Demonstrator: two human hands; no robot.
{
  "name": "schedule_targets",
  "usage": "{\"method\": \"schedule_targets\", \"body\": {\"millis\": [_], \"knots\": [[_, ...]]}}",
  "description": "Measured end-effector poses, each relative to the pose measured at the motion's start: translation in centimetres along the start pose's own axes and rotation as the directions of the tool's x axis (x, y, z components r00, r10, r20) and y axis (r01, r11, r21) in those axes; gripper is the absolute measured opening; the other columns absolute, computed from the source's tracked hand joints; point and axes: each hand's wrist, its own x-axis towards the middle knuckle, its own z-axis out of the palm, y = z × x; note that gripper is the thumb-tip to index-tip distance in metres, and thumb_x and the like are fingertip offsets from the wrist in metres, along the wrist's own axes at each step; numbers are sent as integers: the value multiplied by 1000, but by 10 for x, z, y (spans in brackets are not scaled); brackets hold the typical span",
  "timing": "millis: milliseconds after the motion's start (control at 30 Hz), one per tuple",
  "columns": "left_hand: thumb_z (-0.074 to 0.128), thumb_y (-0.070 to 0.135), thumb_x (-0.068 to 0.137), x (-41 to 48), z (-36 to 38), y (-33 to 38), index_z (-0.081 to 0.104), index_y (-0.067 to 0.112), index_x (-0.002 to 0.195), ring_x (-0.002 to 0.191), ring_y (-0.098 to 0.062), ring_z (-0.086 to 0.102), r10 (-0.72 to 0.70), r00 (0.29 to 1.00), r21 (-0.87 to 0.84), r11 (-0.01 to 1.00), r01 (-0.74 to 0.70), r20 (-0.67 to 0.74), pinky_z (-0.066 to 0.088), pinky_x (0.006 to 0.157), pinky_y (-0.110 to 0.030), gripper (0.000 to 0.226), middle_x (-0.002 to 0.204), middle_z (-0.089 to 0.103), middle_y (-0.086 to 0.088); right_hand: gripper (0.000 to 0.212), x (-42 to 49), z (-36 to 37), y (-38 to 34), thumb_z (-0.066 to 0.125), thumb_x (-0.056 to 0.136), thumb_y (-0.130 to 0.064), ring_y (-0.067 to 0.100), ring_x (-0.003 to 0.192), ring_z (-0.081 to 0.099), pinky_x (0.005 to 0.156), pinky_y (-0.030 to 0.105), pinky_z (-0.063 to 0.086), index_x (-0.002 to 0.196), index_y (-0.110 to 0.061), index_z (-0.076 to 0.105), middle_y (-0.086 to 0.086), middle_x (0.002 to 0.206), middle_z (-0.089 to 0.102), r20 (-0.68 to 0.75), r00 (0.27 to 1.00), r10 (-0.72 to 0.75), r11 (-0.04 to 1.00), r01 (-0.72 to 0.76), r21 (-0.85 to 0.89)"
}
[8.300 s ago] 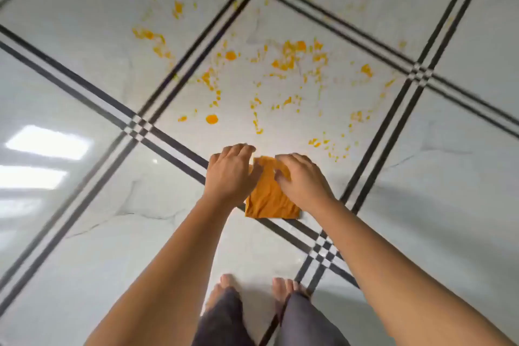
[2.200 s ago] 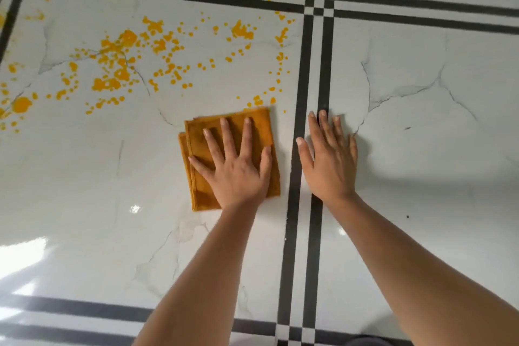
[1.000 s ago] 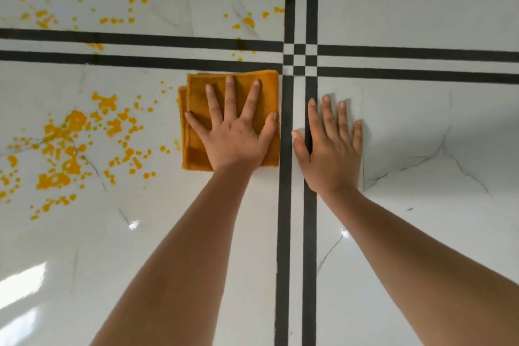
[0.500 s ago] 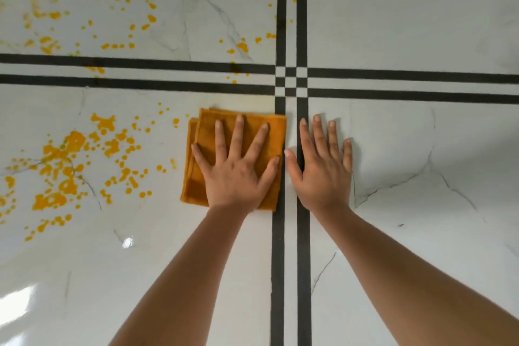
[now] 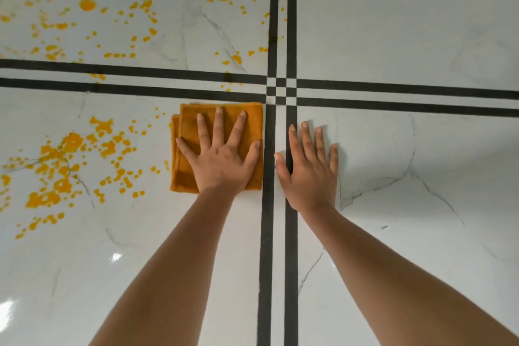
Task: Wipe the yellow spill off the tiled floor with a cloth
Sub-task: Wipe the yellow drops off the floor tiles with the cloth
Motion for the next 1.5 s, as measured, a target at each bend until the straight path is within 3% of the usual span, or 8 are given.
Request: {"method": "schedule_targets", "body": {"millis": [133,267,400,500,800,1267,1367,1500], "knots": [[1,73,83,-26,4,-7,-19,49,140,143,-28,-15,117,992,47,992,-119,44,-6,108,-65,64,157,-11,5,62,-1,0,3,20,95,-54,25,144,11,115,50,10,148,-22,24,4,155,19,13,1000,-16,1000,16,-20],[-3,74,80,-4,-5,-9,-16,47,141,143,-29,-16,-51,998,-28,998,52,27,-5,108,-66,68,157,-11,4,63,0,-2,1,18,94,-54,26,143,14,114,51,13,147,-21,27,5,154,23,6,1000,-5,1000,6,-13],[-4,73,79,-23,-3,-27,-23,50,137,143,-27,-17,44,998,27,999,-45,45,-7,108,-64,65,157,-13,6,65,2,-10,-13,12,92,-55,24,145,5,113,46,3,149,-23,15,2,156,11,56,997,-61,998,59,33],[0,74,80,1,-10,-43,-20,51,138,143,-26,-16,-34,998,-53,998,37,53,-6,108,-65,65,157,-11,6,58,3,-4,-40,18,95,-48,21,144,14,114,47,13,147,-23,26,1,155,22,58,984,-168,983,164,81],[4,72,84,18,-16,-53,-20,48,139,142,-29,-18,175,982,-7,985,-175,73,-11,105,-65,64,157,-15,5,53,8,4,-54,25,97,-45,19,142,19,112,44,19,144,-23,33,-1,152,30,42,993,-113,993,114,-35],[6,72,85,36,-16,-48,-11,49,142,144,-28,-9,150,987,-3,989,-150,66,-8,107,-64,64,158,-4,5,56,14,2,-56,18,96,-49,21,142,19,111,42,11,145,-24,26,-1,152,28,135,988,-74,995,82,-53],[4,73,84,42,-17,-45,-14,49,141,144,-27,-11,70,996,-8,998,-69,49,-6,108,-64,65,158,-7,6,55,11,2,-58,20,96,-47,21,142,18,112,45,17,145,-24,26,-1,153,27,123,989,-78,996,82,-25],[1,71,83,30,-11,-27,-17,48,141,143,-28,-15,-30,998,4,1000,30,46,-8,106,-64,65,157,-13,5,51,31,-9,-52,31,94,-40,25,132,42,101,45,37,138,-17,44,3,140,49,29,994,-101,981,95,169]]}}
